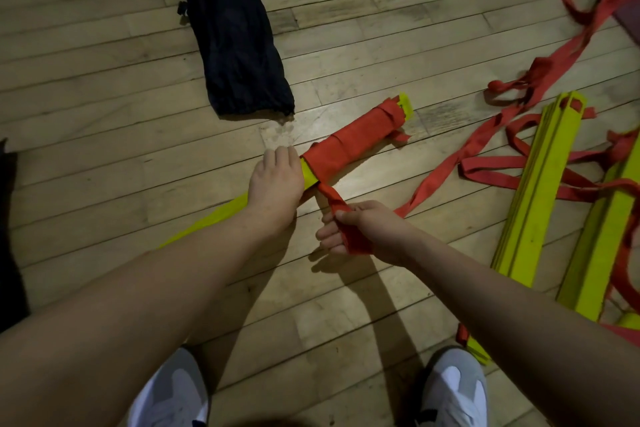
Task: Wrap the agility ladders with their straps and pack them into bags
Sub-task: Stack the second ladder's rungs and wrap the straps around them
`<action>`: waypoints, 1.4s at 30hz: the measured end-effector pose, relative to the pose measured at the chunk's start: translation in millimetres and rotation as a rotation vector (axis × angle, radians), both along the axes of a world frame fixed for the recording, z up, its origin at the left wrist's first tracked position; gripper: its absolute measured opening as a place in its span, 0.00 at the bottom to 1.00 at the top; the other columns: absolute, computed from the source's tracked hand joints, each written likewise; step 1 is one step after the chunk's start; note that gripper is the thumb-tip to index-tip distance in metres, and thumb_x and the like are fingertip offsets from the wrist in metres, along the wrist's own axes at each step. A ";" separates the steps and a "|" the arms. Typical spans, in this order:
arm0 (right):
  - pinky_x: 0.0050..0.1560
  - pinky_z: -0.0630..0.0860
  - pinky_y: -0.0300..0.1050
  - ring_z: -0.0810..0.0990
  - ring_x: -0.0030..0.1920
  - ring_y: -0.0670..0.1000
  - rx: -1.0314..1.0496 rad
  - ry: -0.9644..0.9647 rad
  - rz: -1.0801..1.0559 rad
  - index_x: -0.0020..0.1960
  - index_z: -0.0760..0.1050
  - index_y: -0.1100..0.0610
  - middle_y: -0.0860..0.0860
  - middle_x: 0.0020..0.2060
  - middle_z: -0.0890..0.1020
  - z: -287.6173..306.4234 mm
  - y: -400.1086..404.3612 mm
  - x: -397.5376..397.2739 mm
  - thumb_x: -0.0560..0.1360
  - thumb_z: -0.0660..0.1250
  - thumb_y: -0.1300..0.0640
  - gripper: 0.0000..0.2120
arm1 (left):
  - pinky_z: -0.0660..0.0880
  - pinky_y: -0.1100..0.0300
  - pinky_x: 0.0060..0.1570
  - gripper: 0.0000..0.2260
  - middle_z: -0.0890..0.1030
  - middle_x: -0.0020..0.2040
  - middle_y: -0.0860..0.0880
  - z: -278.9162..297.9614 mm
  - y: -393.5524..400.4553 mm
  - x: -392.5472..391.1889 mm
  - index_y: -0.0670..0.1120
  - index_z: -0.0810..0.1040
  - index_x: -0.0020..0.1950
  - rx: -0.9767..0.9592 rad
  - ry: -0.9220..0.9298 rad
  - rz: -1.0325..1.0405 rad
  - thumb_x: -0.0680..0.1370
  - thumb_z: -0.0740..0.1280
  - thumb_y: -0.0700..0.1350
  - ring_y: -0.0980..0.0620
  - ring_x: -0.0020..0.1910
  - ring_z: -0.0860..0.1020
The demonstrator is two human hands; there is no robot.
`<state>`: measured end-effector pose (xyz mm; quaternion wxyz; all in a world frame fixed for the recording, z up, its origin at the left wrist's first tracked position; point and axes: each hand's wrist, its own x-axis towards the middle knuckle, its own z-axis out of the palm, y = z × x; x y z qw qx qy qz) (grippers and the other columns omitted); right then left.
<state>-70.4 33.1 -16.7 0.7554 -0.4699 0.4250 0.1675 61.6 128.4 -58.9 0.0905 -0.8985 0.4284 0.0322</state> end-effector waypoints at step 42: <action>0.40 0.77 0.42 0.83 0.35 0.50 0.078 0.043 0.000 0.49 0.73 0.61 0.56 0.38 0.83 -10.5 -1.4 -8.7 0.82 0.54 0.60 0.10 | 0.50 0.34 0.69 0.19 0.61 0.69 0.37 2.0 32.9 -28.8 0.49 0.62 0.69 0.049 0.206 -0.216 0.79 0.60 0.45 0.35 0.72 0.56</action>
